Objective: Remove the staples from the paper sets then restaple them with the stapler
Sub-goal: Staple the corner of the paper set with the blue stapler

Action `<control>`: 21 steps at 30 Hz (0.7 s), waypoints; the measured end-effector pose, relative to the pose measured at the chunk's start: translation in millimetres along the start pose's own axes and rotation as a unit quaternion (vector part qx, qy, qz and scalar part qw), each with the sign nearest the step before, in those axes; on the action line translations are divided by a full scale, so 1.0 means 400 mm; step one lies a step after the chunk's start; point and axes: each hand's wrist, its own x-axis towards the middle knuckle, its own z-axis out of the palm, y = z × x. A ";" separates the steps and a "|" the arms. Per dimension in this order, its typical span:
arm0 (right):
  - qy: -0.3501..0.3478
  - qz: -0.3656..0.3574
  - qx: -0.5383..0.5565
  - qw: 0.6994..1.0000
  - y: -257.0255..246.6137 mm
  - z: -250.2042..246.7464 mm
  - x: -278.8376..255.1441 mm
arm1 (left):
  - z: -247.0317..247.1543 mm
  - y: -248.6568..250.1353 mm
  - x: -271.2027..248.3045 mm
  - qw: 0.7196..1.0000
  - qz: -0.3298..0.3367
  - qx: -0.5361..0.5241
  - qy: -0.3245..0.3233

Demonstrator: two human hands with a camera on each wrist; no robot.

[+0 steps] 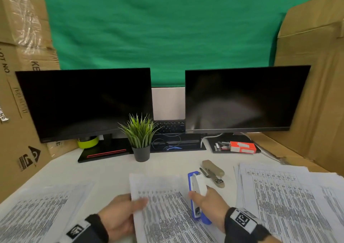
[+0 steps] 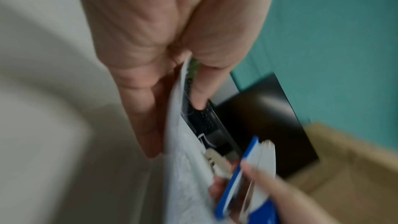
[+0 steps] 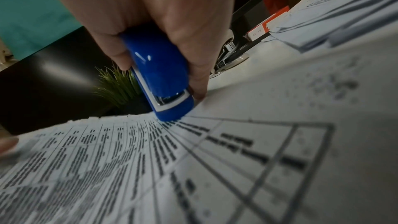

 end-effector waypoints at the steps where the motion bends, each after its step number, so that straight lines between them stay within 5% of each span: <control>1: 0.004 0.003 0.008 1.000 0.001 0.000 -0.001 | 0.006 -0.015 0.001 0.999 0.009 0.052 0.009; 4: 0.001 0.004 0.018 1.000 -0.006 -0.013 -0.005 | 0.030 0.001 -0.014 0.977 0.079 0.182 0.072; 9: 0.041 -0.062 0.143 0.987 -0.103 -0.078 -0.023 | 0.075 0.150 -0.091 0.958 0.217 0.178 0.063; 15: 0.149 -0.253 0.202 0.934 -0.290 -0.110 -0.115 | 0.155 0.272 -0.158 0.863 0.459 0.092 0.191; 17: 0.144 -0.246 0.190 0.939 -0.265 -0.088 -0.128 | 0.175 0.236 -0.157 0.863 0.449 0.085 0.215; 21: 0.140 -0.163 0.112 0.970 -0.141 -0.034 -0.111 | 0.172 0.131 -0.115 0.909 0.354 0.109 0.191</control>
